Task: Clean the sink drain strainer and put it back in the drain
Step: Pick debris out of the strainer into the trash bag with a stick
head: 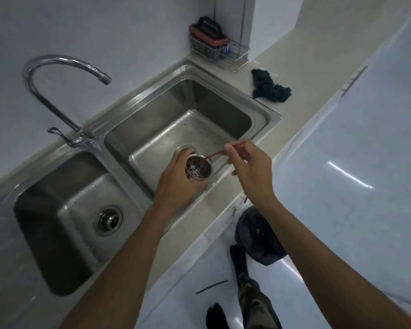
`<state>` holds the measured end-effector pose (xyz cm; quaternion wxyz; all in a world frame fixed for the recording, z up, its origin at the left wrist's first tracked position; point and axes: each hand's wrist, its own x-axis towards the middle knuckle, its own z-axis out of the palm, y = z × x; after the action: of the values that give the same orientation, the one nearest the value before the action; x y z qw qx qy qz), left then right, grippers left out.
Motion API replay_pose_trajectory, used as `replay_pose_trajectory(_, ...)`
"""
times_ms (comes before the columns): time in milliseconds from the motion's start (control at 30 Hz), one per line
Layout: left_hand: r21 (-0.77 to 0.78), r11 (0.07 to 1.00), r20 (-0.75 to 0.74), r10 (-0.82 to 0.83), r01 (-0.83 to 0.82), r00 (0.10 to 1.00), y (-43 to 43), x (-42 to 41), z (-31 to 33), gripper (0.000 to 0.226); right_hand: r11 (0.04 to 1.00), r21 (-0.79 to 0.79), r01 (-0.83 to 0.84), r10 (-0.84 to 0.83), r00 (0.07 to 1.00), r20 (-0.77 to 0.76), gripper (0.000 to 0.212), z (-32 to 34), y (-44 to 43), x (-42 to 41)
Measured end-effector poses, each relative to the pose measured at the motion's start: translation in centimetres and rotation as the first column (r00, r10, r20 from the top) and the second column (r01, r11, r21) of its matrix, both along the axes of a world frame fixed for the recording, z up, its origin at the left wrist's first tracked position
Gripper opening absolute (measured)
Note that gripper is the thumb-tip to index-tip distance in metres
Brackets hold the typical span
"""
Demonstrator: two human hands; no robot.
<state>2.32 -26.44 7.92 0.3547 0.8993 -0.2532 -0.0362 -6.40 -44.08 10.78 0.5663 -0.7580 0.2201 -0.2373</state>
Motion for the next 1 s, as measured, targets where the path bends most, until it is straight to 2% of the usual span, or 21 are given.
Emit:
replay_pose_trajectory(233,-0.044,0.981,0.008,-0.188,0.189,0.982,-6.8,-7.2,2.0,0.085,0.983,-0.039,0.180,-0.180,0.984,-0.011,0.015,2.1,-3.9,-10.3)
replay_pose_trajectory(400,-0.043,0.949,-0.034,-0.315,0.313,0.949,-12.5,-13.2,-1.2,0.087,0.942,-0.007,0.334,-0.334,0.939,-0.077,0.014,-1.0,-7.6,-17.4)
replay_pose_trajectory(633,0.086,0.932,-0.189,-0.332,0.352,0.924,-18.5,-19.0,-13.9,0.088,0.857,0.125,0.501,-0.466,0.854,-0.230,0.014,-13.3,-12.4,-24.3)
replay_pose_trajectory(767,0.135,0.923,-0.269,-0.316,0.361,0.910,-20.0,-19.4,-22.9,0.083,0.845,0.184,0.502,-0.441,0.849,-0.291,0.010,-22.4,-13.6,-25.8)
replay_pose_trajectory(1000,0.204,0.897,-0.269,-0.333,0.392,0.904,-19.0,-18.7,-36.8,0.083,0.868,0.225,0.442,-0.350,0.868,-0.353,0.014,-36.0,-12.2,-24.6)
